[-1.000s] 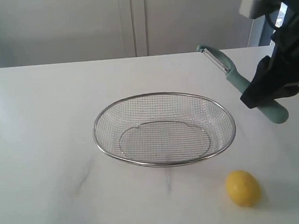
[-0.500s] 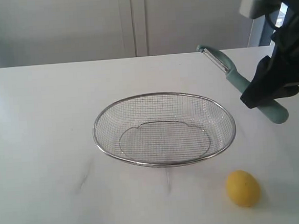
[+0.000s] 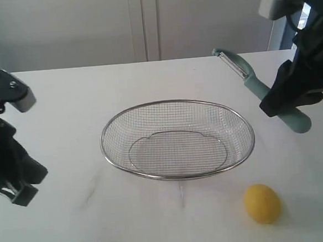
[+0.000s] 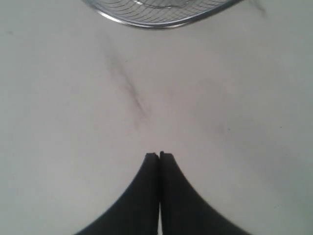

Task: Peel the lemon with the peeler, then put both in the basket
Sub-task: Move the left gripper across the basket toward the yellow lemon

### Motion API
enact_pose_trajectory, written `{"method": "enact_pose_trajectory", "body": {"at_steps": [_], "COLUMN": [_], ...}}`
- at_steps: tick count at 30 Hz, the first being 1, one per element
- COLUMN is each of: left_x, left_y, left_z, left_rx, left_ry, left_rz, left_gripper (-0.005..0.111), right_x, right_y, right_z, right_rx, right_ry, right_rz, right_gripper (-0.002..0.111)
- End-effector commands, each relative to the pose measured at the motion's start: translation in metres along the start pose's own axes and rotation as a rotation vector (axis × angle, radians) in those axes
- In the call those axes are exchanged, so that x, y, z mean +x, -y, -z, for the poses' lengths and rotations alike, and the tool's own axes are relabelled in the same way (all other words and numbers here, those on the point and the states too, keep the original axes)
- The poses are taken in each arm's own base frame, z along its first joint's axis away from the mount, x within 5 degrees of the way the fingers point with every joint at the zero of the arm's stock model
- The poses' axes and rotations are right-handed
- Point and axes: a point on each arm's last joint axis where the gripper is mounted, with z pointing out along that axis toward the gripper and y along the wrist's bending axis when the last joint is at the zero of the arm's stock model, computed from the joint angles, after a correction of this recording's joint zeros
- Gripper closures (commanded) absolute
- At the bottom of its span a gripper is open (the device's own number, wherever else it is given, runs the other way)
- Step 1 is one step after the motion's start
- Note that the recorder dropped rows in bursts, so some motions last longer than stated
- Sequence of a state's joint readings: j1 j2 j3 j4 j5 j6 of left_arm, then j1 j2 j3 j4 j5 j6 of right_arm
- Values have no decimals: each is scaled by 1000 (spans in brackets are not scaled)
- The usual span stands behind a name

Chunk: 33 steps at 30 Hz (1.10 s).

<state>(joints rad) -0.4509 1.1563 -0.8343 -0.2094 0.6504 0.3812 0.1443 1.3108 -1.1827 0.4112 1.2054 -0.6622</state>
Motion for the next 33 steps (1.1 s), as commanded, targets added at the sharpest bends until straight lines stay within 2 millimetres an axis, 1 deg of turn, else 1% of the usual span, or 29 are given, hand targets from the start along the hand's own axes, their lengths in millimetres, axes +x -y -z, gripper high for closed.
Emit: {"method": "enact_pose_trajectory", "body": {"at_steps": [1, 7, 11, 12, 13, 14, 15, 16, 17, 19, 22, 23, 25, 27, 31, 33], "left_x": [-12, -32, -52, -63, -68, -79, -84, -96, -101, -122, -145, -149, -153, -153, -155, -156], "left_y": [19, 44, 60, 67, 72, 80, 83, 92, 96, 116, 141, 151, 163, 173, 185, 189], "left_z": [-18, -42, -51, -55, -56, -59, -60, -62, -65, -68, -71, -75, -79, -87, -89, -91], "left_rx": [58, 119, 152, 164, 171, 184, 187, 199, 204, 220, 240, 235, 225, 234, 241, 244], "left_ry": [-2, -31, -30, -22, -19, -10, -1, 11, 11, 17, 27, -5, -43, -43, 9, 30], "left_rz": [-79, -135, -189, -205, -217, -246, -258, -286, -299, -375, -456, -511, -578, -601, -646, -698], "left_gripper": [107, 107, 107, 107, 107, 107, 107, 107, 107, 107, 107, 107, 107, 107, 107, 107], "right_x": [0, 0, 0, 0, 0, 0, 0, 0, 0, 0, 0, 0, 0, 0, 0, 0], "right_y": [0, 0, 0, 0, 0, 0, 0, 0, 0, 0, 0, 0, 0, 0, 0, 0], "right_z": [2, 2, 2, 2, 2, 2, 2, 2, 2, 2, 2, 2, 2, 2, 2, 2], "right_rx": [2, 2, 2, 2, 2, 2, 2, 2, 2, 2, 2, 2, 2, 2, 2, 2], "right_ry": [16, 16, 16, 16, 16, 16, 16, 16, 16, 16, 16, 16, 16, 16, 16, 16], "right_rz": [-3, -3, -3, -3, -3, -3, -3, -3, -3, -3, -3, -3, -3, -3, -3, -3], "right_gripper": [108, 108, 108, 108, 108, 108, 108, 108, 108, 108, 108, 108, 108, 108, 108, 108]}}
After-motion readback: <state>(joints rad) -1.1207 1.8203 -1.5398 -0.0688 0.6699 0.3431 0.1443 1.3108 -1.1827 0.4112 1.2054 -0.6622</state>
